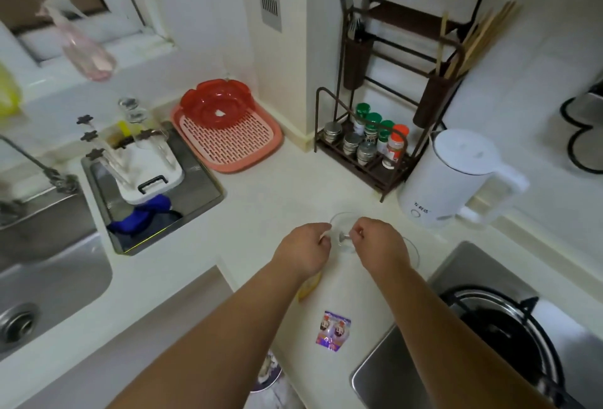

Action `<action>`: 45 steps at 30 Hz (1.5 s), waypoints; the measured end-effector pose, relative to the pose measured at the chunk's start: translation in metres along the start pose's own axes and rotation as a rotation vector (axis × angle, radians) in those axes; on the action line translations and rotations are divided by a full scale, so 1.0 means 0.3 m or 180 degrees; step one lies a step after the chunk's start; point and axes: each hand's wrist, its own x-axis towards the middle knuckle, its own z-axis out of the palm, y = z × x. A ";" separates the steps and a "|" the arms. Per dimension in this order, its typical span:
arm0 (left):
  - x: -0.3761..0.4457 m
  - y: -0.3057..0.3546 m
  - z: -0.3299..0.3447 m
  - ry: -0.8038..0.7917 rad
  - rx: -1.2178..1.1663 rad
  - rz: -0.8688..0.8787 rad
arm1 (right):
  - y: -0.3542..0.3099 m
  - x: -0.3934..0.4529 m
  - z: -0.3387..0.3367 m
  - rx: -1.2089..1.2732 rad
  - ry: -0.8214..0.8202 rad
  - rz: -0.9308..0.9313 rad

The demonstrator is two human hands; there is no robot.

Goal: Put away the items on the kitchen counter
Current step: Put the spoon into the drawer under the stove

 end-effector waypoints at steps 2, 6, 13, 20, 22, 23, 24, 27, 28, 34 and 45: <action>0.000 -0.001 -0.007 0.0006 -0.0028 -0.0017 | 0.000 0.002 -0.055 0.0428 0.0222 0.0152; 0.005 0.016 -0.034 0.0168 -0.0440 -0.0116 | 0.001 -0.061 -0.183 0.1714 0.0771 0.0384; 0.001 0.115 -0.069 0.0283 -0.1284 0.0106 | 0.027 -0.186 -0.224 0.2198 0.0899 0.0486; -0.106 0.200 0.028 0.0163 -0.1084 0.0855 | 0.109 -0.418 -0.255 0.2816 0.1275 0.0953; -0.178 0.238 0.064 0.0041 -0.1335 0.0945 | 0.146 -0.505 -0.263 0.3190 0.1408 0.1132; -0.251 0.276 0.093 -0.0076 -0.1646 0.0881 | 0.175 -0.588 -0.269 0.3363 0.1524 0.1266; -0.272 0.292 0.100 -0.0111 -0.2036 0.0734 | 0.182 -0.604 -0.271 0.3546 0.1543 0.1330; -0.454 0.355 0.218 -0.0748 -0.2410 0.0575 | 0.224 -0.826 -0.261 0.3792 0.1835 0.1627; -0.536 0.376 0.281 -0.1097 -0.2369 0.0635 | 0.240 -0.933 -0.252 0.3798 0.1973 0.1723; -0.921 0.482 0.608 -0.2233 -0.1949 0.0981 | 0.371 -1.444 -0.131 0.3466 0.2330 0.2362; -1.483 0.541 1.110 -0.3339 -0.1159 0.1180 | 0.632 -2.317 0.064 0.3117 0.3250 0.3781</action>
